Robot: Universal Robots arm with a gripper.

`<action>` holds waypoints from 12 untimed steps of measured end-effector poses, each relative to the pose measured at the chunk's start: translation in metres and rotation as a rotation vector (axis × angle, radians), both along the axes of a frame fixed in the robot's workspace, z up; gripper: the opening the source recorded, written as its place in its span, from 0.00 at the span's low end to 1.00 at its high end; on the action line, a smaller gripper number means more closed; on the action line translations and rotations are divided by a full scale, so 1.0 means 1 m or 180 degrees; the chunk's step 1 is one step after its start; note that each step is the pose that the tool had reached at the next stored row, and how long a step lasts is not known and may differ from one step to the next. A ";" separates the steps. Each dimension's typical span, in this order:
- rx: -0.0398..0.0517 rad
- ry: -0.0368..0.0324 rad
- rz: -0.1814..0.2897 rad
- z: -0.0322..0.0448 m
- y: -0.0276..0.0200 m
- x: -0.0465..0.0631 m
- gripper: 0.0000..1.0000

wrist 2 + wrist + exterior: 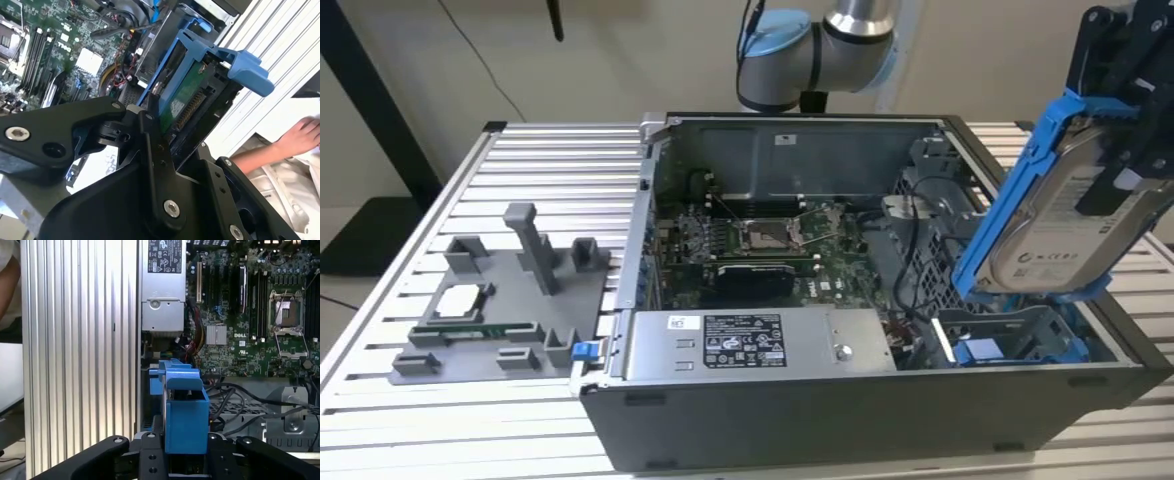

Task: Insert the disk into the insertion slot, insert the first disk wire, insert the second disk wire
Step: 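Insert the disk into the insertion slot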

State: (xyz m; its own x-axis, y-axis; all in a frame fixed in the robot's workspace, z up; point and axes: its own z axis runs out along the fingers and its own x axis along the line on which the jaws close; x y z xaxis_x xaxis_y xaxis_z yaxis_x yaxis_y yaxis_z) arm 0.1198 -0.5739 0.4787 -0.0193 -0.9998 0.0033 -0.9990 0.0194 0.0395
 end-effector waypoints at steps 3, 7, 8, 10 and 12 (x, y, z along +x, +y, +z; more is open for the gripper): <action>0.0000 0.0000 0.0000 -0.0022 -0.0001 0.002 0.00; 0.0000 0.0000 -0.0001 -0.0047 -0.0001 0.005 0.00; -0.0001 0.0000 -0.0001 -0.0052 -0.0001 0.005 0.00; 0.0000 0.0000 -0.0001 -0.0066 -0.0001 0.006 0.00; 0.0000 0.0000 -0.0001 -0.0078 -0.0001 0.006 0.00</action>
State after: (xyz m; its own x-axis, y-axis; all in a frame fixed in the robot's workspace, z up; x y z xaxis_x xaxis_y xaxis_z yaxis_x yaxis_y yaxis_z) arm 0.1261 -0.5740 0.4709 -0.0197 -0.9998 0.0034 -0.9990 0.0198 0.0395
